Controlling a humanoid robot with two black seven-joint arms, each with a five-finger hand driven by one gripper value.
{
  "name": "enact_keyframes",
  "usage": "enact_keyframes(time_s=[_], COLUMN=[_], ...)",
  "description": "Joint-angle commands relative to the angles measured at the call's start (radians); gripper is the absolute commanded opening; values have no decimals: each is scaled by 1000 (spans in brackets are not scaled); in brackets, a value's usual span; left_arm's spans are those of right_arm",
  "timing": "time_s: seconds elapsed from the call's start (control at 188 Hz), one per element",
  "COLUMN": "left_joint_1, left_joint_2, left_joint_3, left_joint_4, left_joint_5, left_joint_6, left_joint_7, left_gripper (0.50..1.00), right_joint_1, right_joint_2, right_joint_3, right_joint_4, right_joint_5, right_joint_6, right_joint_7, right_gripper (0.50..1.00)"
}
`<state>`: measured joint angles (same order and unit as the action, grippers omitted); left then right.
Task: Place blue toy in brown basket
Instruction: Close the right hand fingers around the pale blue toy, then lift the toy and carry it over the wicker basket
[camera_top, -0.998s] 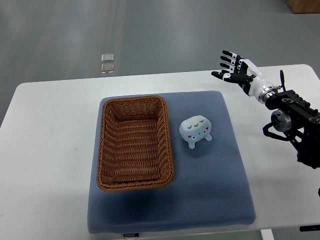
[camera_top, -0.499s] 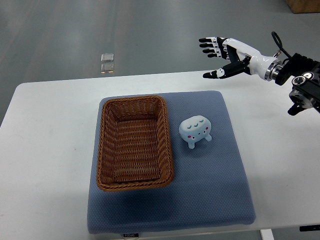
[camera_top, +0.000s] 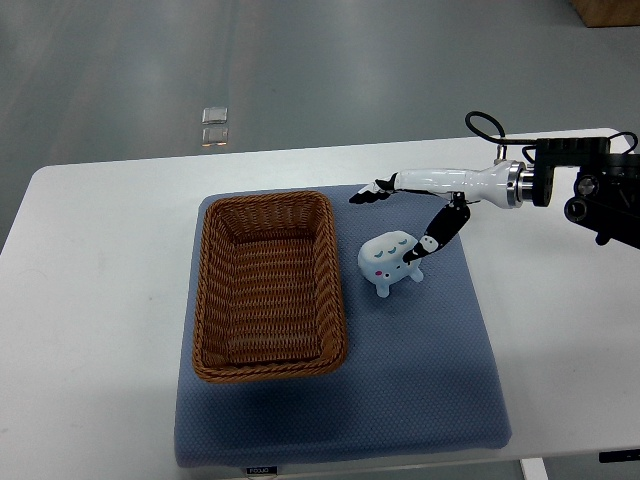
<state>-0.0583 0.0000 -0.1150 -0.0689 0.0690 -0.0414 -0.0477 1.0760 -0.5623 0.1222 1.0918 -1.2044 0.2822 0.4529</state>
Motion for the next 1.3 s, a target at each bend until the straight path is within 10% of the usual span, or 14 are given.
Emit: enact_keyframes(time_s=[0.0,0.679,0.87,1.093,1.295], left_joint_1=[0,1,1,1,1], left_joint_2=[0,0,0,0,0], left_joint_3=[0,0,0,0,0], left_joint_4=[0,0,0,0,0], left_joint_5=[0,0,0,0,0], left_joint_6=[0,0,0,0,0], left_joint_7=[0,0,0,0,0], left_gripper=[1000,1000,1000,1000,1000], right_joint_1=[2,2,-1,2,42], right_joint_2=[24,113,117,117,107], right_joint_3=[-26,-148,-179,-176,-162], right_joint_4=[-6,-110,-136,-142,-127], right_joint_5=[-24,-78,-106,-106,-90], right_joint_6=[-29,-117,-135,-146,-190], right_joint_7=[-6,-48,-51,-77,-77], right_gripper=[913,883,787,507,500])
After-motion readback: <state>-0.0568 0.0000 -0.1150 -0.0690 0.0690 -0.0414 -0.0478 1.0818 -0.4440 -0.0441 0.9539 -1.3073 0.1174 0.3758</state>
